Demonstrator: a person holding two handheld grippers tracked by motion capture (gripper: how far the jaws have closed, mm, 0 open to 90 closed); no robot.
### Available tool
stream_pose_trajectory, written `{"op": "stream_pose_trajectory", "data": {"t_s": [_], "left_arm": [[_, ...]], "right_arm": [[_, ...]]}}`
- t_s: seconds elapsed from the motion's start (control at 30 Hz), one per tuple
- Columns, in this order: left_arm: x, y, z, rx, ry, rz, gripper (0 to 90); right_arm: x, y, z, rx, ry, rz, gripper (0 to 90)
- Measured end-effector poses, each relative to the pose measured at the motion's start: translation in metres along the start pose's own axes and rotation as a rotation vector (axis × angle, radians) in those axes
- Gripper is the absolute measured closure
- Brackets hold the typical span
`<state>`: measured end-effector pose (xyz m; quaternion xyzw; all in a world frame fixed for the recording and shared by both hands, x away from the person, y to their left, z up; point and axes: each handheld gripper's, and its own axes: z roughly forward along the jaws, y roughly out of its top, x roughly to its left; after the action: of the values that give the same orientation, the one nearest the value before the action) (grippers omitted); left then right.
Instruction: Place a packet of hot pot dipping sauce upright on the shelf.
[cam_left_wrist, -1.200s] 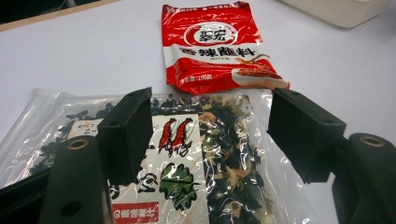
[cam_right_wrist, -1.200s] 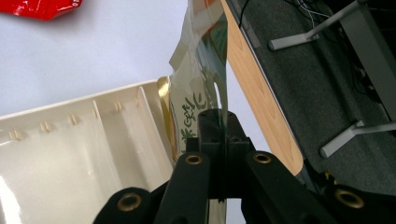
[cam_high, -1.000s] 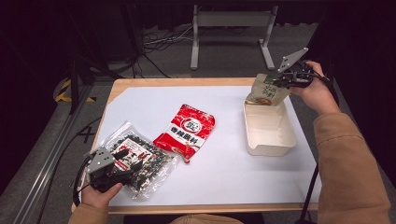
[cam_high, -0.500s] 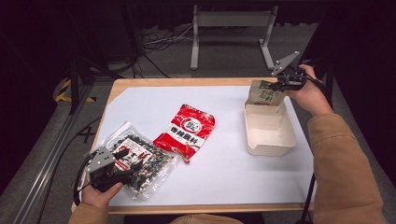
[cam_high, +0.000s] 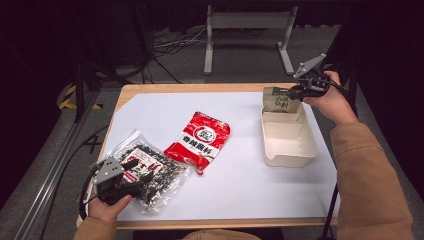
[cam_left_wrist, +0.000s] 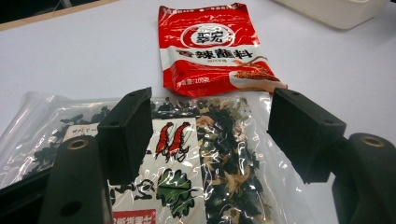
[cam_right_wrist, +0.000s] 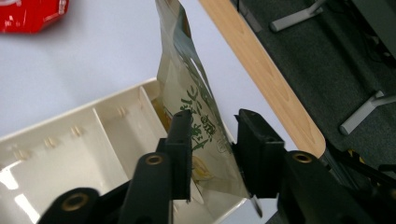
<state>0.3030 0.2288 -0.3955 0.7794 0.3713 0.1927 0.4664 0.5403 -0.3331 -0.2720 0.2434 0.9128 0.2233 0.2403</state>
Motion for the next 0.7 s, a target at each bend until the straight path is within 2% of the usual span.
{"op": "stream_pose_trajectory", "data": {"t_s": [0.07,0.1,0.17,0.2,0.27,0.3,0.33,0.37,0.4,0.53,0.6,0.63,0.67,0.7], "left_arm": [[0.000,0.001,0.001,0.001,-0.004,0.000,31.1],[0.000,0.001,0.002,-0.001,-0.006,0.002,31.1],[0.000,0.001,0.002,-0.001,-0.006,0.004,31.1],[0.000,0.002,0.002,-0.001,-0.005,0.007,31.1],[0.000,0.002,0.003,-0.007,-0.008,0.004,31.0],[0.001,0.003,0.003,-0.006,-0.010,0.004,30.9],[0.001,0.003,0.003,-0.007,-0.011,0.004,30.9],[0.001,0.004,0.003,-0.007,-0.010,0.004,30.9],[0.002,0.004,0.003,-0.007,-0.010,0.007,30.9],[0.003,0.006,0.005,-0.010,-0.015,0.010,30.8],[0.003,0.007,0.006,-0.016,-0.017,0.009,30.8],[0.003,0.007,0.006,-0.015,-0.018,0.015,30.8],[0.003,0.007,0.006,-0.015,-0.018,0.015,30.8],[0.002,0.007,0.006,-0.015,-0.018,0.015,30.8]], "right_arm": [[0.000,0.000,-0.002,-0.014,-0.007,0.011,60.6],[0.001,0.000,-0.006,-0.052,-0.017,0.033,57.6],[0.001,0.000,-0.009,-0.066,-0.024,0.040,55.9],[0.003,0.000,-0.013,-0.096,-0.032,0.057,54.0],[0.004,0.001,-0.016,-0.106,-0.039,0.062,52.8],[0.005,0.001,-0.018,-0.122,-0.041,0.067,51.0],[0.008,0.002,-0.022,-0.159,-0.042,0.091,46.5],[0.008,0.002,-0.022,-0.159,-0.042,0.091,46.5],[0.011,0.003,-0.025,-0.183,-0.043,0.099,45.9],[0.024,0.005,-0.036,-0.260,-0.036,0.131,43.6],[0.034,0.006,-0.039,-0.298,-0.009,0.153,42.5],[0.045,0.005,-0.041,-0.342,0.019,0.172,40.4],[0.045,0.005,-0.041,-0.342,0.019,0.172,40.4],[0.051,0.005,-0.042,-0.352,0.029,0.180,39.2]]}}
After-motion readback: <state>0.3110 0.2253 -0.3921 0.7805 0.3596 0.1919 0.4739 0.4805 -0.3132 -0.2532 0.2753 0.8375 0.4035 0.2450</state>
